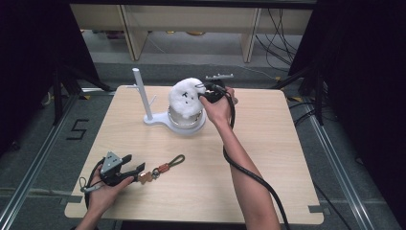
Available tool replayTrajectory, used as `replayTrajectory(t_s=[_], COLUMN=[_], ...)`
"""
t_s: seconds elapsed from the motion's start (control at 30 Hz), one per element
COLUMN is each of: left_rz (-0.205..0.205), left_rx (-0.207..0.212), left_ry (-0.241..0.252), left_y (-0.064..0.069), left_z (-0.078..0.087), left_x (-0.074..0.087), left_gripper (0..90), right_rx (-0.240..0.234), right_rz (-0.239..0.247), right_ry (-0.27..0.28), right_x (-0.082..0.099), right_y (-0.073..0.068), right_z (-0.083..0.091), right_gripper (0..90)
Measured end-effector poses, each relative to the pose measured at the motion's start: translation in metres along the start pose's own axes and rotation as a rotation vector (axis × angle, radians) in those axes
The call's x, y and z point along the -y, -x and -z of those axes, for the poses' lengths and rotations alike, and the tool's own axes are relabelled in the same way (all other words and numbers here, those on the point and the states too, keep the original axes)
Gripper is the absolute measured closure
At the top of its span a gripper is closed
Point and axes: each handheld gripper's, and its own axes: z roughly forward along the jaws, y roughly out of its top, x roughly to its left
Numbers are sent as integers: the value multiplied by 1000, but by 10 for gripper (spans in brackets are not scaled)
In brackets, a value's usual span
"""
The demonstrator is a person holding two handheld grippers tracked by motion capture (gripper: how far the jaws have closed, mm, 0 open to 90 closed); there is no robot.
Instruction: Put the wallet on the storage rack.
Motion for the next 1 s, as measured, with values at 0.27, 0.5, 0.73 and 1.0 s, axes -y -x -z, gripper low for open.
replayTrajectory(t_s=[0.27,0.5,0.73,1.0], left_rz=[0,-1,-3,-2], left_rx=[3,3,3,1], left_ry=[2,1,-1,-1], left_y=[0,0,0,0], left_z=[0,0,-1,0], left_x=[0,0,0,0], left_gripper=[322,322,322,321], right_rx=[2,14,26,13], right_rz=[31,44,27,12], right_ry=[-50,-46,-41,12], right_x=[7,8,8,6], right_y=[-3,-2,1,2], right_z=[-7,-9,-5,4], right_gripper=[723,609,511,462])
